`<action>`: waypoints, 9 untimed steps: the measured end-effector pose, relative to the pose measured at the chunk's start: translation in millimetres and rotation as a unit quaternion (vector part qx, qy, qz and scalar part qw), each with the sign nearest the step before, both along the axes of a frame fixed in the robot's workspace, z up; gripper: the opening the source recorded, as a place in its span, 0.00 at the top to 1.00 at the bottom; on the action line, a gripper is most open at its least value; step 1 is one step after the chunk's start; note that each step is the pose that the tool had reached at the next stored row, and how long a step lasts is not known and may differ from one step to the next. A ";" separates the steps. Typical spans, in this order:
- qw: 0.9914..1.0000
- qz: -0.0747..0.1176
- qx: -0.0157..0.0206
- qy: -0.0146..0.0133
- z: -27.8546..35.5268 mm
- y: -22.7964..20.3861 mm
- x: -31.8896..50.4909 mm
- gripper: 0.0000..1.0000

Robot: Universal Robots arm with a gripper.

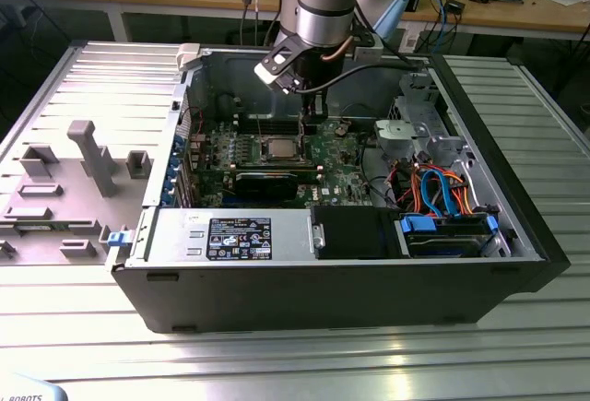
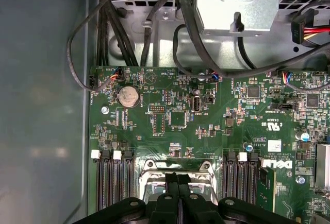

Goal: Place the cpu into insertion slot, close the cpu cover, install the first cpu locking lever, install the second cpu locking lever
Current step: 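Close the cpu cover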

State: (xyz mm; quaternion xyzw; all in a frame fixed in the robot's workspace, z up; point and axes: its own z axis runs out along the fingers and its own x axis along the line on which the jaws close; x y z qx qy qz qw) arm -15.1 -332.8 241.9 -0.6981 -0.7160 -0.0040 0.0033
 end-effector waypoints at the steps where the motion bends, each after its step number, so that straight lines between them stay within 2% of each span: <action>1: 1.000 0.000 0.000 0.000 0.0 0.0 -0.2 0.89; 9: 1.000 0.000 0.000 0.000 0.0 0.0 -3.5 0.89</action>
